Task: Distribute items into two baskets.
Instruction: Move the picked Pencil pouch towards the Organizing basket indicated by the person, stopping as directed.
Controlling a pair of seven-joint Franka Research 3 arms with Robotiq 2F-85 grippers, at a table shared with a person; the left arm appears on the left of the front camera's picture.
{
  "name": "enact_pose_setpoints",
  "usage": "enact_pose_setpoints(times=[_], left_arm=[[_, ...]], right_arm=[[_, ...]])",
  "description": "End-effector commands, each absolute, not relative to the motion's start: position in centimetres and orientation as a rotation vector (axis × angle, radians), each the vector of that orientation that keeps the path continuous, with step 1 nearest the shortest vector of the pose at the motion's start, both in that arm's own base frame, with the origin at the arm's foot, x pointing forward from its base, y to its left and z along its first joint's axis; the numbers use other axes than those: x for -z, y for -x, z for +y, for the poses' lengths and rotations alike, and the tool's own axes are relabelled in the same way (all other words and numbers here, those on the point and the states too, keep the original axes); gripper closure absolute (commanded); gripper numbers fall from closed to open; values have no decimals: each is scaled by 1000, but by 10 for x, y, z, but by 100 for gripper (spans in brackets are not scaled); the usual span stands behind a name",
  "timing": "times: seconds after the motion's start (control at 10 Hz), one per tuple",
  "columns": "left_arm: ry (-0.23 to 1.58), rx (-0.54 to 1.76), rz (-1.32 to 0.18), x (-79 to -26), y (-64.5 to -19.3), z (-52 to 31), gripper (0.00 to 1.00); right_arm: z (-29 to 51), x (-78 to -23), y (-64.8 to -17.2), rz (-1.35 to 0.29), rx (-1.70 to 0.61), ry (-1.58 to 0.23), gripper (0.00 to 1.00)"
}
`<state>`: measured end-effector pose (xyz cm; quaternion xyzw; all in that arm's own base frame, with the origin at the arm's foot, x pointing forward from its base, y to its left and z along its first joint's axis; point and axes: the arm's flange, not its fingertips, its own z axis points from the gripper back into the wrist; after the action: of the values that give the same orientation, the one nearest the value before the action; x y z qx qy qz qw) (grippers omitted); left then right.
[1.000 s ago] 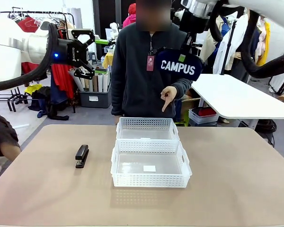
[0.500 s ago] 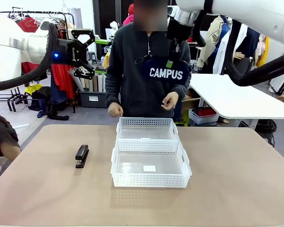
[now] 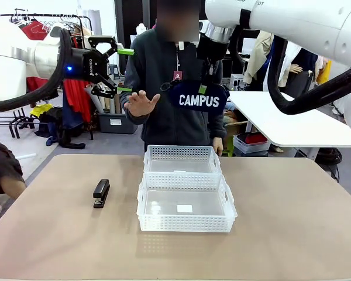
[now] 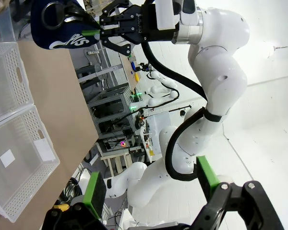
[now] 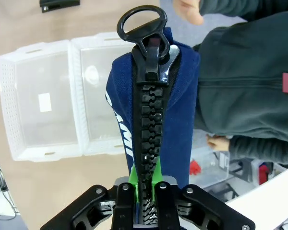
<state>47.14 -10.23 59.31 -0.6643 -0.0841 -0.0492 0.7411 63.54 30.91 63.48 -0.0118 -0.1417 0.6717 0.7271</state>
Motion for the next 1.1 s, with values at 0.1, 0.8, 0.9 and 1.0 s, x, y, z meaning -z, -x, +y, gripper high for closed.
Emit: enact_pose_setpoints(times=[0.1, 0.8, 0.9, 1.0], left_arm=[[1457, 107, -192, -595, -471, -102, 0], [1457, 107, -192, -595, -471, -102, 0], [1457, 107, -192, -595, -471, -102, 0], [1457, 107, -192, -595, -471, -102, 0]], right_arm=[[317, -638, -642, -279, -1521, 68, 100], [344, -614, -635, -248, -1535, 57, 100], [344, -614, -636, -243, -1530, 55, 100], [344, -613, -635, -238, -1517, 52, 100]])
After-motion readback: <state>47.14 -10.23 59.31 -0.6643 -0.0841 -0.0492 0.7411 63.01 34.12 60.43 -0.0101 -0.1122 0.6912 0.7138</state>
